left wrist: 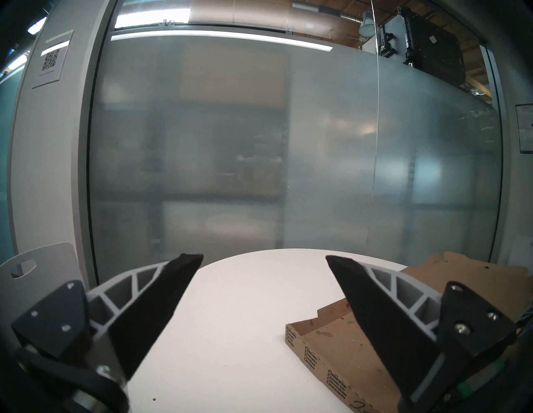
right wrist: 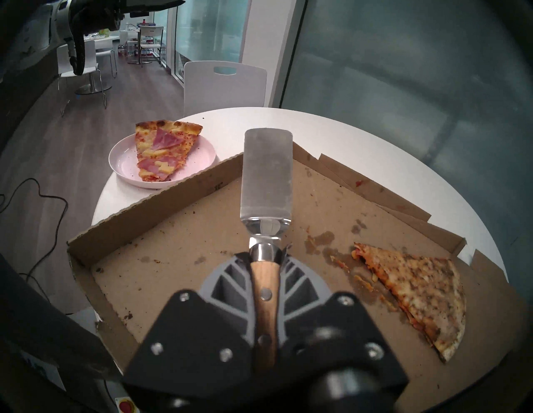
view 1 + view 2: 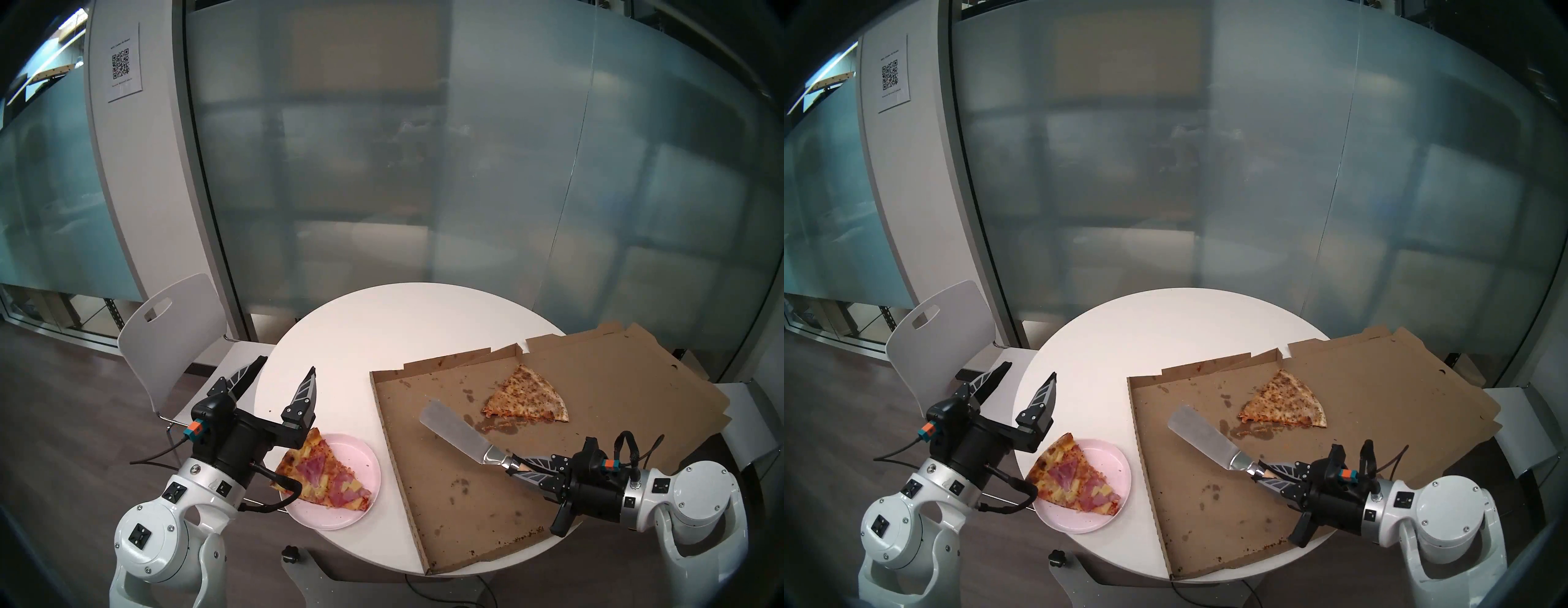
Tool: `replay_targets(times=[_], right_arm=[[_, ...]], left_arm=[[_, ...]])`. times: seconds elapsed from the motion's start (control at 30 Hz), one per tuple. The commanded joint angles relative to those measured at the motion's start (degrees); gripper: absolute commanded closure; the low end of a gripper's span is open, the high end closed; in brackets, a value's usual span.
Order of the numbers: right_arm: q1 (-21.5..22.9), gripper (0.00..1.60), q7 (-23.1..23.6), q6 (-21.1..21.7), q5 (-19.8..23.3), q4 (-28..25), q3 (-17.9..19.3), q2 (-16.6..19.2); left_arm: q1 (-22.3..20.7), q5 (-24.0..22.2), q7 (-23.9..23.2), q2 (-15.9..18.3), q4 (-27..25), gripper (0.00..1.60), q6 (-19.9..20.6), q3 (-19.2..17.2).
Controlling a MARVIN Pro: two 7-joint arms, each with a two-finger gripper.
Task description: Put pizza slice onto the plate
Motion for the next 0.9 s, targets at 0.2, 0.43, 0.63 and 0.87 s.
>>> replay_targets(times=[0.2,0.43,0.63,0.87], right_arm=[[-4.2,1.60,0.4,-3.9,1.6,2.2,3.2,-3.0],[-5.1,1.60,0.7,-5.1,1.5,4.2,4.4,-3.6],[-4.9,1.60,0.6,-5.7,1.2,5.6,4.7,-4.0],[-4.6,1.60,0.3,-5.9,0.7,6.6,4.3,-4.0]], left_arm=[[1.8,1.9,0.2,-0.7,-1.5,0.00,-1.7,2.2],[2.3,2.4,0.1,-0.9,-1.2,0.00,-2.2,2.3],[2.4,2.6,0.0,-1.0,-0.9,0.00,-2.4,2.4],[2.7,3.0,0.1,-1.0,-0.7,0.00,-2.6,2.8]])
